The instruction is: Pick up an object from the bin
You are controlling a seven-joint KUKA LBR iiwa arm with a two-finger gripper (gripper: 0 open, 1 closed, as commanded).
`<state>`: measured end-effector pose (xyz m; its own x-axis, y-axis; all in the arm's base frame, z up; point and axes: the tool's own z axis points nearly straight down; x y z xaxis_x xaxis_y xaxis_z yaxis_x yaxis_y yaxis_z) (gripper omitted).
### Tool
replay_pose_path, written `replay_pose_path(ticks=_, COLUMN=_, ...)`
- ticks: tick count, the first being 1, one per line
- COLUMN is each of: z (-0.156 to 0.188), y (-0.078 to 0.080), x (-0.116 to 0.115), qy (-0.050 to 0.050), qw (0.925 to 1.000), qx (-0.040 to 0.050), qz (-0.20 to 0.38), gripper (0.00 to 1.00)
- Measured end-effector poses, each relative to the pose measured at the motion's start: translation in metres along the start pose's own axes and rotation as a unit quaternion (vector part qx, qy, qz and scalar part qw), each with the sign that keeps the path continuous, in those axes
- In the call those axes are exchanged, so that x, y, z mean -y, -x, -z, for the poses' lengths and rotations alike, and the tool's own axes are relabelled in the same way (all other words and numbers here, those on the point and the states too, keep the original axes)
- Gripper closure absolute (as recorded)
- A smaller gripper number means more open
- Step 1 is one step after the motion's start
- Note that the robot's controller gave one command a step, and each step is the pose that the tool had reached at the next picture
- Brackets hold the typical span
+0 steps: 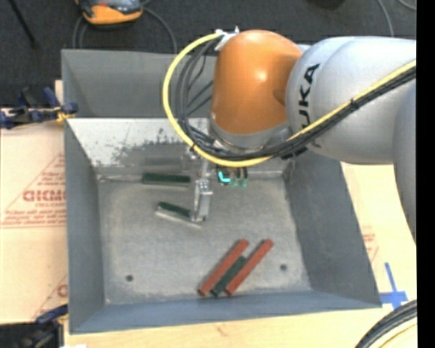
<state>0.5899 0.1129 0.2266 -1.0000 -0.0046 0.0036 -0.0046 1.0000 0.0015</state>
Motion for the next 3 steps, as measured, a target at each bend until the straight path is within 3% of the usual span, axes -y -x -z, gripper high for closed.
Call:
replay_pose_path(ticks=1, z=0.005, y=0.002, x=0.001, qy=0.0, qw=1.0, qx=0.004, qz=-0.001, gripper=0.0)
replay_pose_path(ticks=2, z=-0.057, y=0.006, x=0.009, qy=0.001, qw=0.9991, qx=0.0059, qz=-0.043, gripper=0.0)
replay_pose_path(ticks=3, z=-0.091, y=0.011, x=0.016, qy=-0.002, qw=0.9994, qx=0.0017, qz=-0.036, gripper=0.0)
